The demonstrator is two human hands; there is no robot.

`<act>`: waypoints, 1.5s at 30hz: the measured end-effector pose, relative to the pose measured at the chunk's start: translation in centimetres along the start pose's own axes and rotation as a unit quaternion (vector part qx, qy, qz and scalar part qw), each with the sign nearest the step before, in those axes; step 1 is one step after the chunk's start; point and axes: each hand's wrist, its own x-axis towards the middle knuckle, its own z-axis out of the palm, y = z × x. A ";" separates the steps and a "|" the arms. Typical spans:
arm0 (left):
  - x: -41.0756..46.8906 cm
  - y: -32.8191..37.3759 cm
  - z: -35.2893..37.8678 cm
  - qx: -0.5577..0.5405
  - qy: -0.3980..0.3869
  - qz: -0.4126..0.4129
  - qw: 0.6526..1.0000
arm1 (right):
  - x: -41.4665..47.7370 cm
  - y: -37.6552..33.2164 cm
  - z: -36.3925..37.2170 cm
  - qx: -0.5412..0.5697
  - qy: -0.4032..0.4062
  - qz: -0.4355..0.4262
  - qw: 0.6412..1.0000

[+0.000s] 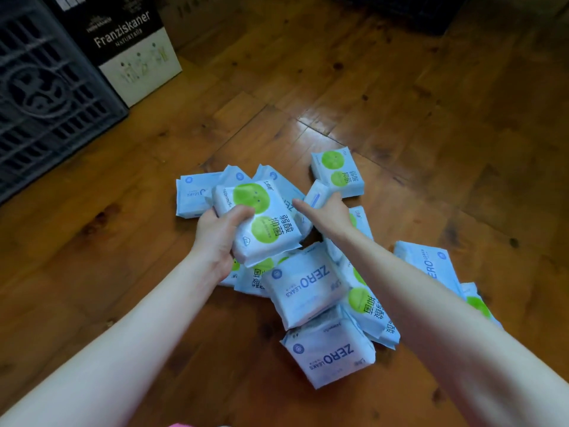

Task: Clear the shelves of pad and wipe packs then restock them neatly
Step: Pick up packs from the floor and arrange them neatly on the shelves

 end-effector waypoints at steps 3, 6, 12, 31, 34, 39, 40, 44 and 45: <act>0.3 0.0 -0.4 0.003 0.010 0.010 1.000 | 0.8 0.8 0.7 0.015 0.025 0.032 0.999; 0.7 -0.2 -0.7 0.015 0.022 0.018 0.999 | 0.6 1.8 -0.7 0.099 0.070 0.069 0.990; 1.3 -0.9 -0.3 0.036 0.024 0.041 0.998 | -1.2 2.3 -5.1 0.387 0.004 0.074 0.919; 0.7 -0.8 -1.6 -0.057 -0.081 -0.032 0.995 | 9.5 1.3 -5.1 -0.086 0.126 0.042 0.987; 0.9 -0.7 -3.0 -0.044 -0.056 -0.041 0.997 | 10.9 2.2 -4.5 -0.102 0.108 0.073 0.986; 1.2 -1.1 -3.6 -0.028 -0.039 -0.050 0.998 | 11.3 1.9 -4.2 -0.090 0.098 0.105 0.985; 1.2 -1.1 -3.5 -0.022 -0.042 -0.051 0.998 | 11.3 1.9 -4.4 -0.065 0.088 0.115 0.987; 1.1 -1.1 -2.3 -0.008 -0.065 -0.054 0.996 | 10.7 1.9 -4.8 0.026 0.064 0.127 0.990; 1.1 -1.2 -2.0 -0.013 -0.070 -0.050 0.996 | 10.6 1.9 -4.9 0.052 0.066 0.124 0.989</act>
